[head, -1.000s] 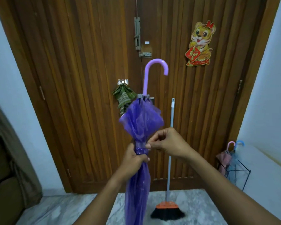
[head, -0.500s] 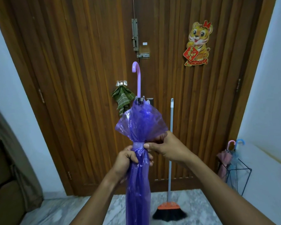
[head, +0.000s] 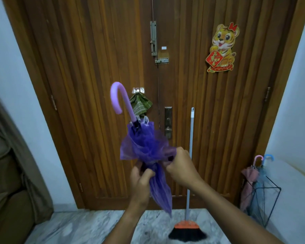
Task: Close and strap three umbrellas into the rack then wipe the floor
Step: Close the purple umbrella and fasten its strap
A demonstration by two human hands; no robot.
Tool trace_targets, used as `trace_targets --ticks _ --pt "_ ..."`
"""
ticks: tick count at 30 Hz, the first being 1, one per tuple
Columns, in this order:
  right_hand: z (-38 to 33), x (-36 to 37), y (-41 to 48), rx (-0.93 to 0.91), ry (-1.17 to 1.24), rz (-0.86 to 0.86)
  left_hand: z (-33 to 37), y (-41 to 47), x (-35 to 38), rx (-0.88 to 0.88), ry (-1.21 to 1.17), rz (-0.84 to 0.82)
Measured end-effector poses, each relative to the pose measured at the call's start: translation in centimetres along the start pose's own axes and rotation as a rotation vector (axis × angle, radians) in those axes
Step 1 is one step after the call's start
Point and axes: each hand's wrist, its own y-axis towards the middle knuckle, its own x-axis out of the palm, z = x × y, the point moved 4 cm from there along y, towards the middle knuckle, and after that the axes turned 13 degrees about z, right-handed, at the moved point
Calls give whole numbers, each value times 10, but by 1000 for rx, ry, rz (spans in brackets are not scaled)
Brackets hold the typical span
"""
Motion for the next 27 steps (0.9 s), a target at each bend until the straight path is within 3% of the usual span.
trace_targets --ticks 12,20,27 --pt "-33 7 -6 11 140 57 17 22 17 -315 -534 -27" --pt "-32 6 -17 -107 53 162 3 29 9 -339 -498 -5" --pt "-29 0 -16 -25 210 234 13 31 13 -326 -487 -115"
